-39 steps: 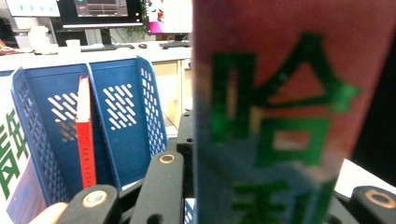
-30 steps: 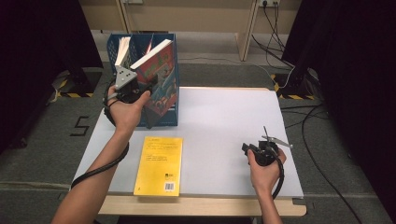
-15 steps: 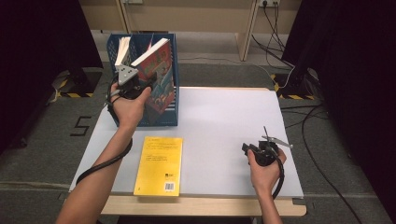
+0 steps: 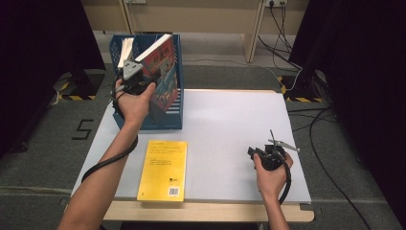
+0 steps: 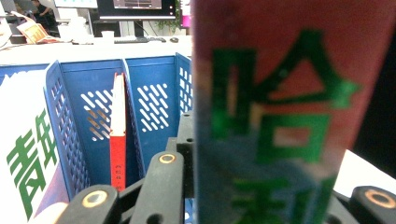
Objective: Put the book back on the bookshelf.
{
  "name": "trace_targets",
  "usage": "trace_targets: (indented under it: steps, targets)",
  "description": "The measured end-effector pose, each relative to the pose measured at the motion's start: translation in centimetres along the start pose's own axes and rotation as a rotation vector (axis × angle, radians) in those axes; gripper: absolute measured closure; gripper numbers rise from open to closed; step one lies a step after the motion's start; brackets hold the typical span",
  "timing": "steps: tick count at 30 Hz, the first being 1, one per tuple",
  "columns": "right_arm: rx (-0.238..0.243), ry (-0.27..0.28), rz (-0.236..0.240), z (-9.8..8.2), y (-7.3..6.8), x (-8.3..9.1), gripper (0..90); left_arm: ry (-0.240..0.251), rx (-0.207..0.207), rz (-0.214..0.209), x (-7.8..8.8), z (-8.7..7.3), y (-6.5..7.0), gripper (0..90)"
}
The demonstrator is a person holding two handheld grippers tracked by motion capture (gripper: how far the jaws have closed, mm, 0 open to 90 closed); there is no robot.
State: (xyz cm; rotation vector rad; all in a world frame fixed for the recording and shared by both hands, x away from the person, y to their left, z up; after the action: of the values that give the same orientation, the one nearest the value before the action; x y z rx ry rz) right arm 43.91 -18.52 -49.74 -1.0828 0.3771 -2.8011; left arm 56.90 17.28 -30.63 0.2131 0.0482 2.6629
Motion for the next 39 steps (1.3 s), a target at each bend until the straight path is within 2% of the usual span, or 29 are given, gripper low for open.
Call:
trace_targets:
  steps: [10,19,28,32,33,35,39]
  targets:
    - [-0.003,0.001,0.004,0.0,-0.1,0.0,65.9,0.002,0.013,0.014,-1.1,0.1,-0.4,74.3]
    - [-0.001,-0.001,0.005,0.0,-0.1,0.0,65.9,0.005,0.009,0.036,-1.8,0.0,-0.8,74.3]
    - [0.017,0.006,0.000,0.0,-0.1,0.0,65.9,0.009,0.009,0.041,-2.5,0.0,-1.0,74.3]
    - [0.001,-0.003,0.007,-0.1,-0.3,-0.1,65.9,0.007,0.008,0.045,-2.8,0.1,-1.0,74.3]
    - [0.019,0.004,0.003,-0.1,-0.2,-0.1,65.9,0.006,0.007,0.051,-2.9,0.1,-1.1,74.3]
    - [0.020,0.006,0.003,0.0,-0.2,-0.1,65.9,0.006,0.009,0.054,-3.0,0.1,-1.2,74.3]
    - [0.005,-0.004,0.011,-0.1,-0.4,-0.1,65.9,0.000,0.012,0.065,-3.2,0.0,-1.4,74.3]
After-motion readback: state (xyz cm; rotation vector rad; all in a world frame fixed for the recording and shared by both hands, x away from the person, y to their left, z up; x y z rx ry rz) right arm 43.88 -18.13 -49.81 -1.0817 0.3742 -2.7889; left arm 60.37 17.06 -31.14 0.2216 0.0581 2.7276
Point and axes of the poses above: each handheld gripper's, and its own axes: x roughly backward along the jaws, z roughly out of its top, y roughly to its right, the point moved 8 cm from there along -x, roughly forward along the jaws, and after that the axes turned 7 degrees about -z, right-handed, at the moved point
